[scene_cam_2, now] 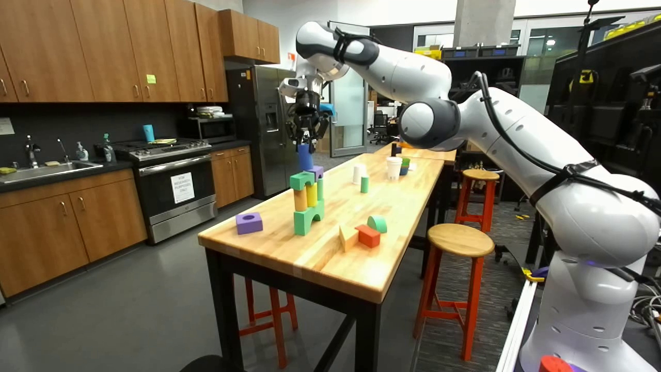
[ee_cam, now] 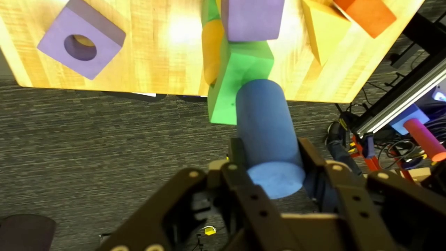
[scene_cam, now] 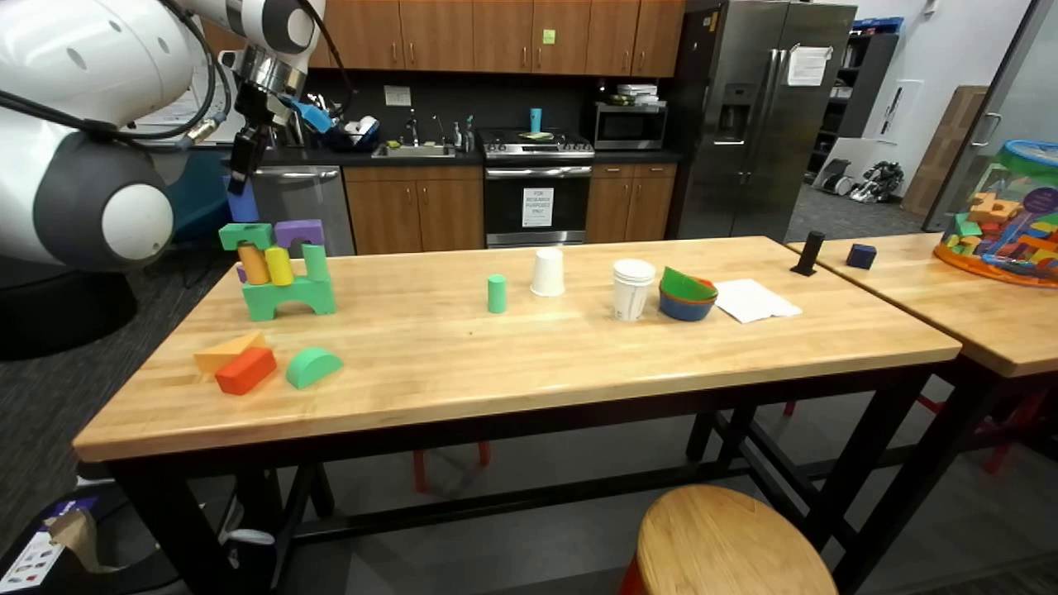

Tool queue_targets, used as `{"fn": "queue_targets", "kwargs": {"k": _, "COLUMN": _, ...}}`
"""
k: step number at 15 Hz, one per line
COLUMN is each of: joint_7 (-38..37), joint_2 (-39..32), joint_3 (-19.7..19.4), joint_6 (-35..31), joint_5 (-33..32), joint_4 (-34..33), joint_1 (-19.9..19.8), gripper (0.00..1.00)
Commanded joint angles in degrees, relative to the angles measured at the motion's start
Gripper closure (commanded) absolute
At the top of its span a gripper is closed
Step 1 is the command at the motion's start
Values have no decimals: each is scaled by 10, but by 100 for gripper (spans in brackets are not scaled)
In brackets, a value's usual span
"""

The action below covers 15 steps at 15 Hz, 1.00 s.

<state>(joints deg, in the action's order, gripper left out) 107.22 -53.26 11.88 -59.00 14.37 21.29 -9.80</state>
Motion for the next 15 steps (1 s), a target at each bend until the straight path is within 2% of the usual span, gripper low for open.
{"fn": "queue_targets", "kwargs": {"k": 1, "joint_7": 0, "joint_2": -4, "joint_3": 6, "joint_6": -1, "joint_5": 12, "joint_4": -11, "joint_1": -3, "gripper": 84}}
{"fn": "queue_targets", "kwargs": {"k": 15, "joint_7": 2, "joint_2": -8, "joint_3": 9, "joint_6": -8, "joint_5": 19, "joint_4": -9, "joint_1": -9, "gripper": 84}}
